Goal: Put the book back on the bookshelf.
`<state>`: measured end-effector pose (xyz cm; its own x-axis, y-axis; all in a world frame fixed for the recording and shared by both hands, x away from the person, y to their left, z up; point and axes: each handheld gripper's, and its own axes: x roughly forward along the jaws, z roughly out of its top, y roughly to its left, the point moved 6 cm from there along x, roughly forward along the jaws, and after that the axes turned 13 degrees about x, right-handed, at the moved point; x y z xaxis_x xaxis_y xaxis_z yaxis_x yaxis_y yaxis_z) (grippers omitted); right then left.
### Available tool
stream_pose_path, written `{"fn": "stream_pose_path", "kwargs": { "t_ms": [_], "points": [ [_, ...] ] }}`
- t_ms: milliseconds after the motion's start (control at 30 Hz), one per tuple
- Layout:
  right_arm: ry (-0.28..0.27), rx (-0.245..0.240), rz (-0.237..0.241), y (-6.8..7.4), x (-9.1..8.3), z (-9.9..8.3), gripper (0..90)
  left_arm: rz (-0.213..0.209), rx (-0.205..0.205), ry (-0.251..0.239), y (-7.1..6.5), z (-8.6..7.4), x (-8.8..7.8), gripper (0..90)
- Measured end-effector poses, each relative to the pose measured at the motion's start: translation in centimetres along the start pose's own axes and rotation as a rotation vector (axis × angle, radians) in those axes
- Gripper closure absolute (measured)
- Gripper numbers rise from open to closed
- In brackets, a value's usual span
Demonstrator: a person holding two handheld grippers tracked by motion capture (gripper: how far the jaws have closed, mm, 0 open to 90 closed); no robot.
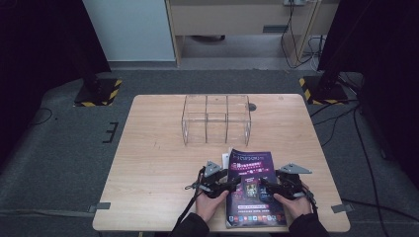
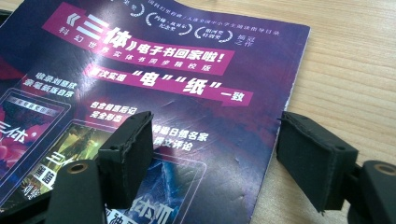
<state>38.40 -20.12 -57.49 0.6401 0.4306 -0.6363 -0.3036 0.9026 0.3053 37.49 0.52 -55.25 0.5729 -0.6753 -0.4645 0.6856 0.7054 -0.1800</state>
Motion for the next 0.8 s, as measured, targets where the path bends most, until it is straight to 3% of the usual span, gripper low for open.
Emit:
{"fn": "stream_pose_path", "kwargs": {
  "t_ms": [67,200,500,567,800],
  "points": [
    [0.0,0.0,0.0,0.0,0.0,0.0,27.1,-0.021,-0.008,-0.013,-0.2,0.12,-0.01,36.5],
    [0.0,0.001,0.0,0.0,0.0,0.0,27.1,-0.037,0.018,-0.034,-0.54,0.47,0.11,35.2],
    [0.0,0.0,0.0,0.0,0.0,0.01,27.2,-0.02,0.034,-0.008,-0.71,0.24,0.68,28.2],
    [0.0,0.0,0.0,0.0,0.0,0.01,27.2,0.0,0.06,0.009,-0.63,0.02,0.82,26.5],
    [0.0,-0.001,0.0,0.0,0.0,0.0,27.2,0.027,0.07,0.038,-0.67,-0.21,0.91,26.7]
  ]
}}
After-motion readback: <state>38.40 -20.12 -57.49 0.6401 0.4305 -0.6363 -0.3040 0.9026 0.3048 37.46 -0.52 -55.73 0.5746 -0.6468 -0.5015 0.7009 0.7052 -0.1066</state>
